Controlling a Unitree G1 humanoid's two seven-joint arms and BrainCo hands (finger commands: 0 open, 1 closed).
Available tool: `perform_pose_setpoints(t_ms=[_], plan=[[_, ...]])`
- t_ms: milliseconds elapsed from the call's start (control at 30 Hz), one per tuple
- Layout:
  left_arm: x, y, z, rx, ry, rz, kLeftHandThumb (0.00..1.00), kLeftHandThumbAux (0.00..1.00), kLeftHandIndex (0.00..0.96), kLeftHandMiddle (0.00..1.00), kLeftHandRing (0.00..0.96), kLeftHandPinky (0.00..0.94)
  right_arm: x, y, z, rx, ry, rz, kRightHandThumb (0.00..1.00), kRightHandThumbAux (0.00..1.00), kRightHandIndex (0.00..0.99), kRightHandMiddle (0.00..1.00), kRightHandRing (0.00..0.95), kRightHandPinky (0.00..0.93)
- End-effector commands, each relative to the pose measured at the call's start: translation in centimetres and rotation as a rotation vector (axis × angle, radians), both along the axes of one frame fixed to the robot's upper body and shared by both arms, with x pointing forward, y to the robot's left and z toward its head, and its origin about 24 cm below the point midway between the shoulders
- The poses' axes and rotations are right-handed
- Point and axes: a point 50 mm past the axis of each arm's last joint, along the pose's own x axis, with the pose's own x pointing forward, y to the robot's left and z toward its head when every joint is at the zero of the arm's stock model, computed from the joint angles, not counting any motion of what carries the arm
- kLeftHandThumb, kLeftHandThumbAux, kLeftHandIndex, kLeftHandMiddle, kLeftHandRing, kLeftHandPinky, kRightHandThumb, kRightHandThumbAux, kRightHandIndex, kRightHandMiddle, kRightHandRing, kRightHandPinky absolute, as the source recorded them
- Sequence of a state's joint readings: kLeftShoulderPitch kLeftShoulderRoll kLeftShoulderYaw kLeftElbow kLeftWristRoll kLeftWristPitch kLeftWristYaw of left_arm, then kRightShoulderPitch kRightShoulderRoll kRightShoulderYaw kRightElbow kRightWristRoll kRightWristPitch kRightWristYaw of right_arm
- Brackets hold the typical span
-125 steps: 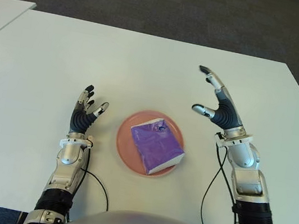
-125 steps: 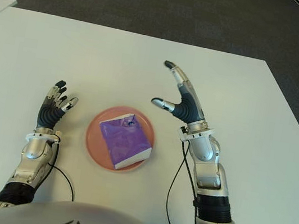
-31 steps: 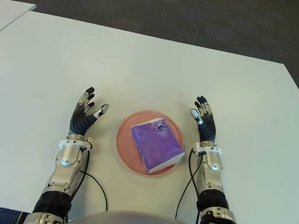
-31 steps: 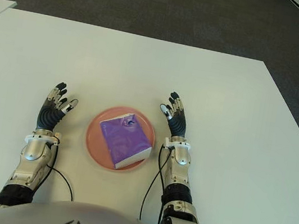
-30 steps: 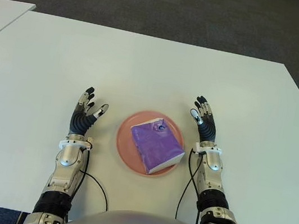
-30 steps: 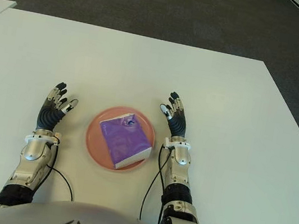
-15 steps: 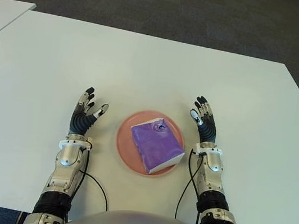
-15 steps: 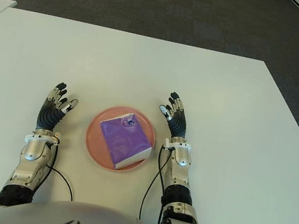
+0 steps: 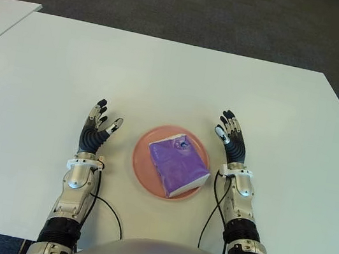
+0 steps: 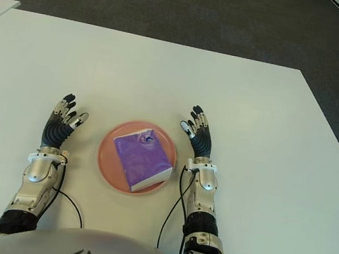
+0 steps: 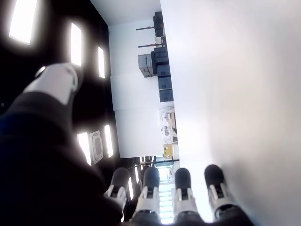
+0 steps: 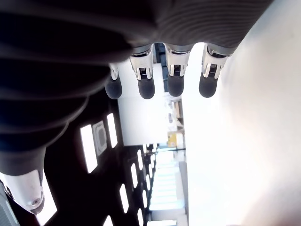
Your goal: Put the tissue paper into the plate.
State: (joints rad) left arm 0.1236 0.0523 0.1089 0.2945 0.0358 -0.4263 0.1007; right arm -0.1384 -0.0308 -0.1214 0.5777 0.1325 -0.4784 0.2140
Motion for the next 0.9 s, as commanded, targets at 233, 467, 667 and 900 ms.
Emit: perform_pose_setpoints(t_ms=[233, 467, 667, 900], plan=[[-0.77, 0.27, -1.39, -0.002, 0.077, 0.0, 0.0, 0.634, 0.0, 0.0, 0.0, 0.0, -2.78, -0.1, -3.57, 0.042, 0.183, -0.028, 0.0, 0.589, 0.0, 0.0, 0.0, 0.0], [-0.6, 0.41, -1.36, 0.001, 0.073, 0.001, 0.0, 0.637, 0.0, 0.0, 0.0, 0.0, -2.79, 0.03, -3.49, 0.045, 0.177, -0.031, 0.0, 0.586, 0.0, 0.0, 0.0, 0.0], [-0.53, 0.52, -1.37, 0.0, 0.072, 0.0, 0.0, 0.641, 0.0, 0.0, 0.0, 0.0, -2.85, 0.17, -3.34, 0.044, 0.17, -0.036, 0.0, 0.565, 0.0, 0.0, 0.0, 0.0], [-0.48, 0.58, -1.38, -0.001, 0.074, -0.004, 0.0, 0.638, 0.0, 0.0, 0.0, 0.0, -2.85, 0.26, -3.2, 0.043, 0.163, -0.047, 0.0, 0.552, 0.0, 0.0, 0.0, 0.0]])
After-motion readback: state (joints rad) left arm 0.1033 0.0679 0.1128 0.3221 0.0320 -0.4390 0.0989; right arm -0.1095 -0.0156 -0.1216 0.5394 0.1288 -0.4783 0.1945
